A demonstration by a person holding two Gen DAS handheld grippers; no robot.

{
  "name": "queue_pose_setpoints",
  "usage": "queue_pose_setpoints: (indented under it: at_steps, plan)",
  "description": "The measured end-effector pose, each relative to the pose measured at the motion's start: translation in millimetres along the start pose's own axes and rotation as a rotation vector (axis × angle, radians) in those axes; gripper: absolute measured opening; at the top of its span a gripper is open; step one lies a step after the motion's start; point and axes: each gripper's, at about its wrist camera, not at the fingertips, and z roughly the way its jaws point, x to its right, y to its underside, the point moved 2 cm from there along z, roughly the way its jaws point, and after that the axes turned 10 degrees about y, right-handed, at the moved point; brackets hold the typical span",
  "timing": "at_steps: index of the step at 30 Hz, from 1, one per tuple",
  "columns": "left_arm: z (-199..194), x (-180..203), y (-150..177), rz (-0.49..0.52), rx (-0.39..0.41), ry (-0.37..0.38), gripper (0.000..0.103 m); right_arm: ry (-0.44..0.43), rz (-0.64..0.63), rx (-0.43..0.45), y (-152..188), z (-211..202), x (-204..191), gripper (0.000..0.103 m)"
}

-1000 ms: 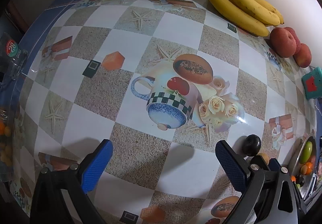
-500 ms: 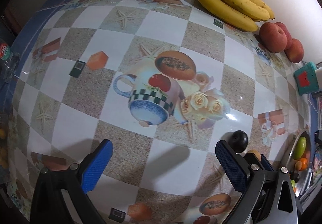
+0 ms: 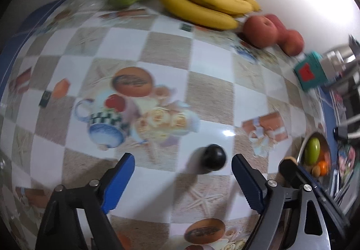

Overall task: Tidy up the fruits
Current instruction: 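Grasp the brown kiwi with the right tool while the left tool approaches the dark plum, then grasp the dark plum with the left tool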

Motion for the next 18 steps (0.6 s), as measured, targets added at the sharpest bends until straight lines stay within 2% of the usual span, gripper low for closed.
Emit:
queue_pose_setpoints:
  at_steps: [9,11,18]
  plan:
    - [17.4,30.1,4.3,0.114,-0.012,-0.029,0.075,0.014,0.011,-0.009,-2.5,-5.9,12.9,0.028]
    - [24.8,29.3,4.6,0.117,-0.015,-0.031,0.068,0.017,0.016,-0.010,-3.2,-6.1,15.2,0.028]
    - [31.8,30.6,7.7,0.146,-0.018,-0.055,0.067,0.018,0.026,-0.014,-2.4,-8.3,23.2,0.028]
